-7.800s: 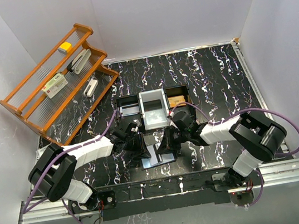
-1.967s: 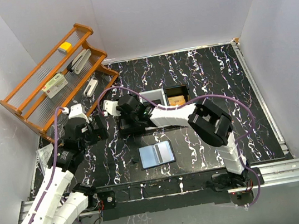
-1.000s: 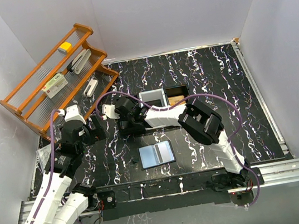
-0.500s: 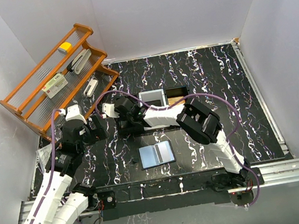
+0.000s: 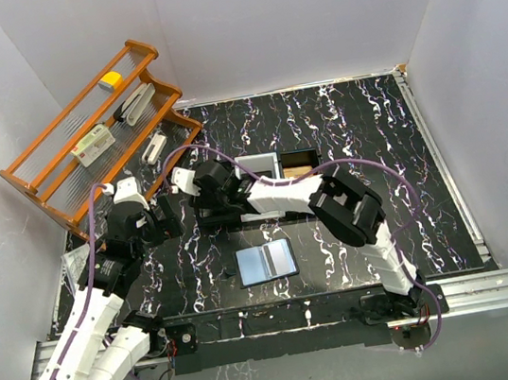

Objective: Take the credit cards out of the card holder

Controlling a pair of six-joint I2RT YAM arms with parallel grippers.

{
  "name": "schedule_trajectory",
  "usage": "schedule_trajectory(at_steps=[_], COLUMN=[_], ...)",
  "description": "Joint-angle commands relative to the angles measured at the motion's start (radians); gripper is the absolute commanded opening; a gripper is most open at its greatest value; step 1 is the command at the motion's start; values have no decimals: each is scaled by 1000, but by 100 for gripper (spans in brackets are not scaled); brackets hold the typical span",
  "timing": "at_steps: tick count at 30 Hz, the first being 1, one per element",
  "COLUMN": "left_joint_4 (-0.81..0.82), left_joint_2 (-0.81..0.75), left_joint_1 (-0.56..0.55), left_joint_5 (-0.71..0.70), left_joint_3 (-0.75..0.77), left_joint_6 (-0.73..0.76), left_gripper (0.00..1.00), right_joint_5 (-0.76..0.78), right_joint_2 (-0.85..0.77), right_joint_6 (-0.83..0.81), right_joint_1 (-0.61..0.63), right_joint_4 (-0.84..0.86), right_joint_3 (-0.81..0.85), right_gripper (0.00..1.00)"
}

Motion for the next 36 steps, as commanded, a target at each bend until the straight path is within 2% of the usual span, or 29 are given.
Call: schedule_trajectory(at_steps=[1,3,5,6,7,11,14,16,19,25,27,29,33,36], left_joint_4=[3,2,2,4,1,13,35,35,44,277,337,367,388,390], left_joint_2=[-4,-4,-4,-4,-2,20,43,61,106,182,215,256,353,436], left_joint_1=[2,2,3,3,2,3,2,3,3,-5,-21,-50,-152,-233], left_joint_5=[0,-7,-11,-12,-17,33,140,232,404,729,763,761,708,648], left_joint_3=[-9,-8,-9,-12,-16,-21,-28,-28,-5,-81,-99,-100,-71,-39], left_joint_6=[10,5,-3,-7,-19,-20,-15,-59,-144,-319,-353,-370,-376,-407], left_gripper=[99,99,99,99,99,99,99,98,97,92,91,89,82,76], right_joint_5=[-33,-4,90,167,230,196,126,41,-149,-181,-205,-199,-250,-310], right_joint_2=[-182,-255,-336,-380,-419,-613,-718,-798,-926,-1188,-1245,-1263,-1230,-1172], right_joint_6=[122,197,333,426,521,767,860,994,1106,1420,1512,1599,1651,1670], right_joint_1=[-5,-8,-11,-12,-18,-54,-55,-56,-55,-55,-55,-55,-55,-55], right_joint_4=[111,187,245,264,276,183,40,-15,21,127,181,164,136,172], right_joint_3=[-54,-126,-203,-244,-283,-429,-509,-572,-721,-1057,-1140,-1176,-1183,-1186], right_gripper=[65,70,83,95,98,98,98,98,98,98,93,86,56,43])
